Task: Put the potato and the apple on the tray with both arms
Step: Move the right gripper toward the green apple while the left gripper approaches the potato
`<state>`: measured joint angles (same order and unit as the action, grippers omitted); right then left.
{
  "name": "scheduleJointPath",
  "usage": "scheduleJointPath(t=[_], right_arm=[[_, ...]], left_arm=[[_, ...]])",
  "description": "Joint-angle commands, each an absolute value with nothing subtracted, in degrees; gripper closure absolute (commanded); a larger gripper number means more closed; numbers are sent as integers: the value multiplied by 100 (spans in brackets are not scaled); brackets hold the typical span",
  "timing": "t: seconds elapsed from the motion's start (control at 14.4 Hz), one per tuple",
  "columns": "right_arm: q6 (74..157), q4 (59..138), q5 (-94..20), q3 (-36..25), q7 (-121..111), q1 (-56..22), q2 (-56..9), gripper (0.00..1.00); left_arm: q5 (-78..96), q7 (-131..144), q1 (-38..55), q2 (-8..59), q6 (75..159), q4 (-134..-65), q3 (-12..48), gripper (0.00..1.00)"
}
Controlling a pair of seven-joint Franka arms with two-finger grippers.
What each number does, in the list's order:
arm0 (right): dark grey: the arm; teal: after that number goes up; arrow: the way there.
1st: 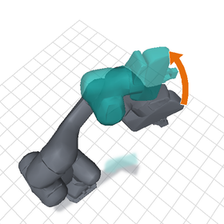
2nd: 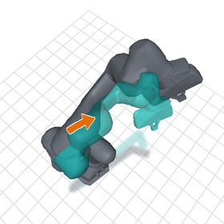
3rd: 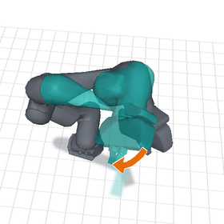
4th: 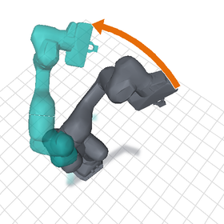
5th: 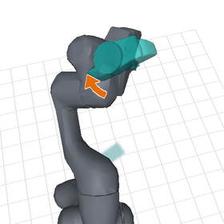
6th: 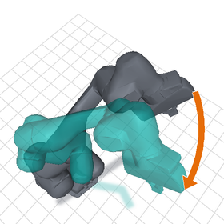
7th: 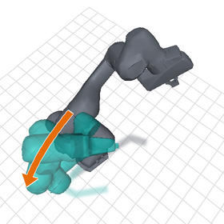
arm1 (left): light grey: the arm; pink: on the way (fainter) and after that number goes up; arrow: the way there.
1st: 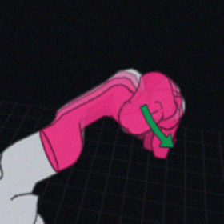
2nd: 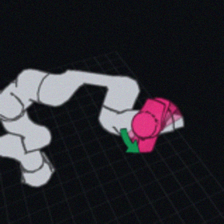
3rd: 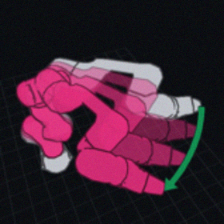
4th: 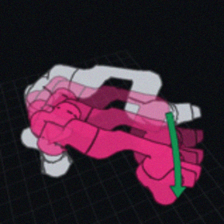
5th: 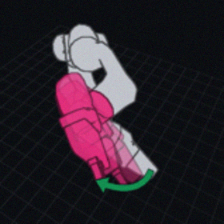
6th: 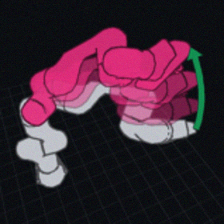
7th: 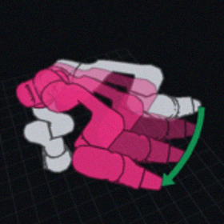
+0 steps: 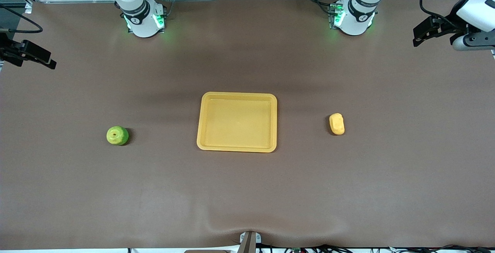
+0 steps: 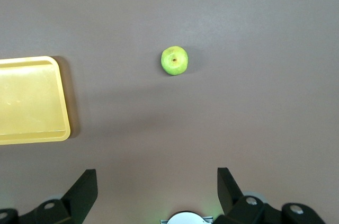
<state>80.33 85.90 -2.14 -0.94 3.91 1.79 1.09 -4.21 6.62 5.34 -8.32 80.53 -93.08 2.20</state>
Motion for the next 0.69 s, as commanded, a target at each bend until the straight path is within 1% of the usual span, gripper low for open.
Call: scheduleJointPath(t=[0.0,0.28,0.42,0.62], right_arm=[[7963,8490,-264,-88,439,150,114,0],[7972,8490,-290,-88,448,141,114,0],[7972,8490,-290,-88,448,80,114,0],[7980,8464,-281,-97,457,26,106,0]], left_arm=[[-325,536,554,-782,7998,-9150,176,0],[-334,545,536,-756,7998,-9018,176,0],[-360,562,536,-581,7998,-8799,176,0],[-316,536,554,-536,7989,-8798,176,0]])
